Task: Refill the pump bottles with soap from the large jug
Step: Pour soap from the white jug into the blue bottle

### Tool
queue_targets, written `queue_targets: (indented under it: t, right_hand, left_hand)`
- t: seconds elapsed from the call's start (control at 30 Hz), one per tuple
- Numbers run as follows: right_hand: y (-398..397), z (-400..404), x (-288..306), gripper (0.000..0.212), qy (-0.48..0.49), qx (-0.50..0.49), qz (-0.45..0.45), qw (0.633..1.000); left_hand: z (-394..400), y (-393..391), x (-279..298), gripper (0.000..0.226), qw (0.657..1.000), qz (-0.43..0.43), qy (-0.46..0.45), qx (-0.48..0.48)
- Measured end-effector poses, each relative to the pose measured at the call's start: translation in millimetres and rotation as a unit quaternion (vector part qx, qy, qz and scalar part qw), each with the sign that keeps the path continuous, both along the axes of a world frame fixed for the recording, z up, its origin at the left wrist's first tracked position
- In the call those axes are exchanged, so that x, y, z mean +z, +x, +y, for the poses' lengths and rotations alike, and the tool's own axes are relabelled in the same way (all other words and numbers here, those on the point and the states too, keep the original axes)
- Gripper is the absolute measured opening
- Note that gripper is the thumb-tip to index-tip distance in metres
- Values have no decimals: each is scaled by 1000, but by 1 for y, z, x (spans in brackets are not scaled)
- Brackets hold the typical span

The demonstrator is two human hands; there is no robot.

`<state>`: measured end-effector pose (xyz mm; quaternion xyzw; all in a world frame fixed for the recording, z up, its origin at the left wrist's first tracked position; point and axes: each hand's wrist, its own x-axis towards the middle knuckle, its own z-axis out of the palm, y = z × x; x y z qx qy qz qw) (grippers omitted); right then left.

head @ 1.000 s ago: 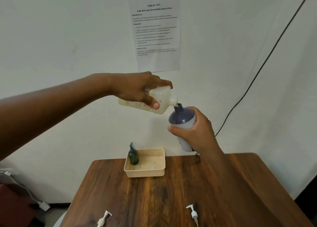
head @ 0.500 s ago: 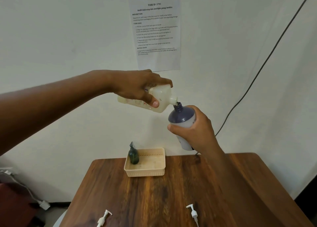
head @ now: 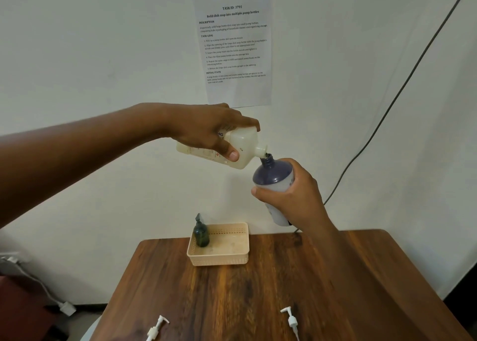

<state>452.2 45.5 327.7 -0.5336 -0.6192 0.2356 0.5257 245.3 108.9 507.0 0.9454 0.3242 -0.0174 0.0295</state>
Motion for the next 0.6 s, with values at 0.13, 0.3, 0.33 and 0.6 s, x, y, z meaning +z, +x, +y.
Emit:
queue_targets:
  t: [0.13, 0.3, 0.33, 0.6]
  right_hand:
    - [1, 1, -1, 71, 1, 0, 0, 1000]
    - [1, 1, -1, 71, 1, 0, 1, 1000]
    - [0, 0, 0, 72, 1, -1, 1, 1000]
    - [-1, -1, 3, 74, 10, -12, 2, 1000]
  left_hand:
    - [-1, 0, 2, 72, 1000, -5, -3, 2]
    - [2, -1, 3, 73, 1000, 6, 11, 9]
    - [2, -1, 3, 73, 1000, 8, 13, 8]
    - [-3, 2, 7, 72, 1000, 12, 15, -9]
